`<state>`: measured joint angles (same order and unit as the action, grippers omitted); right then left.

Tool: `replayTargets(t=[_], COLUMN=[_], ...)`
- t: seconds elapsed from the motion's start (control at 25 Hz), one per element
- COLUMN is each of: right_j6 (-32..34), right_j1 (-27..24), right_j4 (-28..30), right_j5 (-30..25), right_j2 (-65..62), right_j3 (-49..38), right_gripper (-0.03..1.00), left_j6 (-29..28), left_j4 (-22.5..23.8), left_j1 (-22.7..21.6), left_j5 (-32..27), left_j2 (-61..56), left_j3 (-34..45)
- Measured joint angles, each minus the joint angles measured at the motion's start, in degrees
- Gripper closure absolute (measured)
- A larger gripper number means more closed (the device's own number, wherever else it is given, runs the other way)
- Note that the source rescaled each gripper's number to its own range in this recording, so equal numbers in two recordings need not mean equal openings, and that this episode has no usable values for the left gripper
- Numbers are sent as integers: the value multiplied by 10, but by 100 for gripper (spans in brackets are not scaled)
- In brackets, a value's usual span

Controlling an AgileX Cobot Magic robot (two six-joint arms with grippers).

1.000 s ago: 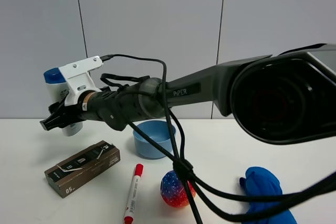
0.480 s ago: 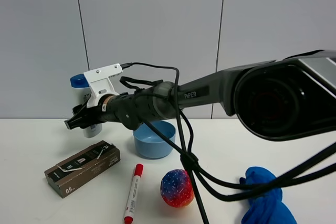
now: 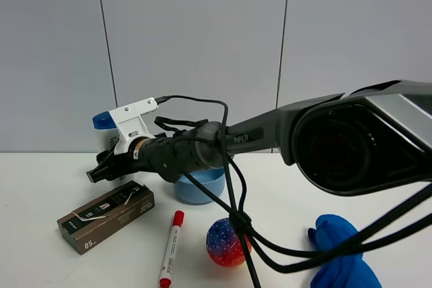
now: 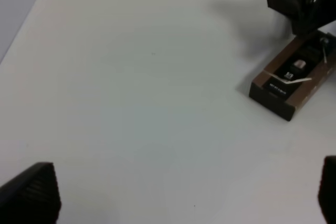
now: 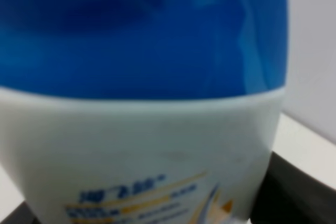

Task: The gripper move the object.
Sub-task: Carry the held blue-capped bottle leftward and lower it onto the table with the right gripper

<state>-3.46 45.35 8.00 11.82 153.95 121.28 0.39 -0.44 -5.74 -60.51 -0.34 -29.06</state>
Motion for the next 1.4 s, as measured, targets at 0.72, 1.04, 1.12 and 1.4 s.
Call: replayTargets(t=[0.72, 1.04, 1.12, 1.4], right_j6=[11, 14, 14, 27], right_j1=[0, 0, 0, 0], right_j4=[-6, -6, -6, -6], right_j5=[54, 51, 39, 2], right_j2=[0, -1, -6, -36], right_j3=[6, 6, 6, 6], right_gripper=[74, 74, 74, 72], left_j6=[0, 0, 0, 0], left_j4=[0, 0, 0, 0], left_j1=[0, 0, 0, 0], left_j5=[0, 0, 0, 0], left_j2=[0, 0, 0, 0], left_j3=[0, 0, 0, 0])
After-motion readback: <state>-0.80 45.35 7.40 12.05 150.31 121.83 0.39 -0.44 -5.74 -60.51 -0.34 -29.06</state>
